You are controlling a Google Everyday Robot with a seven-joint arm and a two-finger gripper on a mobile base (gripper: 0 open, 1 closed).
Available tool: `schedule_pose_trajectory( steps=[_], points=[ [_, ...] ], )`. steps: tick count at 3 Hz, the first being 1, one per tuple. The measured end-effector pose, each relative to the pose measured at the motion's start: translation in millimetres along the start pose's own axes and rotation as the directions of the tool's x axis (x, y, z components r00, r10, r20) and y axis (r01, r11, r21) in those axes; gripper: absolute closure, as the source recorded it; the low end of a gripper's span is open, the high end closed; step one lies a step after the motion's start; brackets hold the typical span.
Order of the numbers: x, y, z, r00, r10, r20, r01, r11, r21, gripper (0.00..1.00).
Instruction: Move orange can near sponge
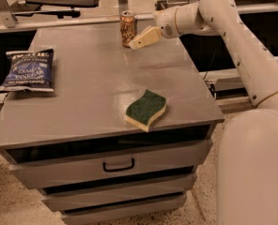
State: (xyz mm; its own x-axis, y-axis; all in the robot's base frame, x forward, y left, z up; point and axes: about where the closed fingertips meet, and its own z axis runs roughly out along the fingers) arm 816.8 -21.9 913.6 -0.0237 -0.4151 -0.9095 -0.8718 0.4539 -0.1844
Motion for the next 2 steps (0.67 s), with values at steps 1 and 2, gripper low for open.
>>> schedule_pose_trajectory(
  steps=[1,2],
  points=[
    [-4,1,5,1.000,-0.018,0.025,0.018,0.9996,0.020,0.00],
    [-7,-6,20,0.998,-0.034,0.057,0.031,0.9981,0.052,0.00]
  ],
)
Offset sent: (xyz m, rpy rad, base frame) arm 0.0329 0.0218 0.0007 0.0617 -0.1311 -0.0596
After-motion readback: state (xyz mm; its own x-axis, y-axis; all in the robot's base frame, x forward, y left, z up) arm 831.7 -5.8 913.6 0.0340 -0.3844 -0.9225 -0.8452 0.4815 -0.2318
